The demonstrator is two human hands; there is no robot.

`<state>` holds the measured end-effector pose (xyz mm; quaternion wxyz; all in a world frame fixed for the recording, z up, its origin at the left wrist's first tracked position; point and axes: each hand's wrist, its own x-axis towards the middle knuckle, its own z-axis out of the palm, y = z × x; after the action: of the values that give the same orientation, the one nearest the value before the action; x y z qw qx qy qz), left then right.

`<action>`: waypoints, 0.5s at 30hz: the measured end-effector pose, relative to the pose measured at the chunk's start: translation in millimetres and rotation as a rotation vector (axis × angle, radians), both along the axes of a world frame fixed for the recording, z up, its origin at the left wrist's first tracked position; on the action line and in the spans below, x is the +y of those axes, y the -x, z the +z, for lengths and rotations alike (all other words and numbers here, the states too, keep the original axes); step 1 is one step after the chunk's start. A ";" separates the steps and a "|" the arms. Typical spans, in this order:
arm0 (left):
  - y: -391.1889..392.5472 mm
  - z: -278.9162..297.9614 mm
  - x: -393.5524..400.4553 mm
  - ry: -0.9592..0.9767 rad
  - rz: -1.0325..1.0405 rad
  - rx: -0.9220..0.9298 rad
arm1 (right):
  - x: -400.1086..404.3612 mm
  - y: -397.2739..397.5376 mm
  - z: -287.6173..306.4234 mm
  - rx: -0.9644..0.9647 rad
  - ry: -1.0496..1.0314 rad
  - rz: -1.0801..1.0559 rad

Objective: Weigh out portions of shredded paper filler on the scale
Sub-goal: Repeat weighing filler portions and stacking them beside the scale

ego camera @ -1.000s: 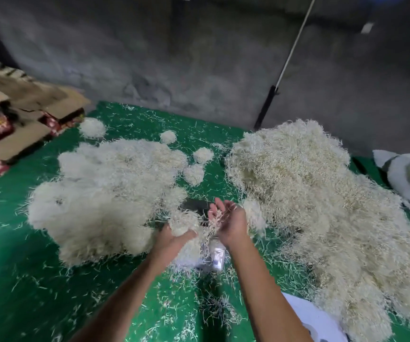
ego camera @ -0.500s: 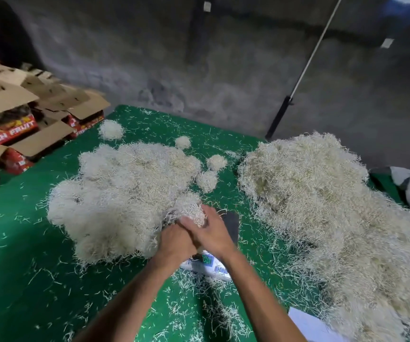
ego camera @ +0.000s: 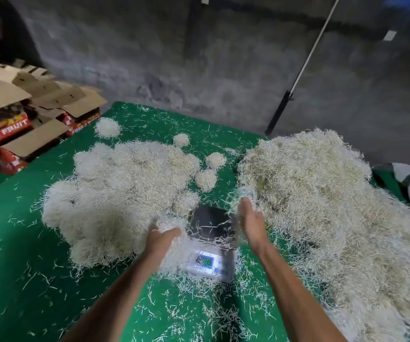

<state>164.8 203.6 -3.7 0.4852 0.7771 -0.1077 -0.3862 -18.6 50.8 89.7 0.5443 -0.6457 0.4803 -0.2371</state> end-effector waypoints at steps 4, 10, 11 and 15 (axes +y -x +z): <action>28.4 17.0 -20.6 0.206 -0.298 0.038 | 33.4 -24.3 -15.9 0.041 -0.083 0.287; 32.3 16.2 -48.2 0.313 -0.131 0.241 | 28.9 -24.4 -44.3 0.202 0.180 0.381; 31.9 15.1 -43.9 0.306 -0.123 0.279 | 19.4 -21.5 -43.1 0.269 0.204 0.372; 26.5 3.2 -31.2 0.356 0.075 0.445 | -17.0 -22.4 -31.4 0.348 0.453 0.204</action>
<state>138.3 172.4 -0.5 0.6396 0.5795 -0.0358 -0.5038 3.8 33.8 58.3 0.3171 -0.8264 0.4339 -0.1682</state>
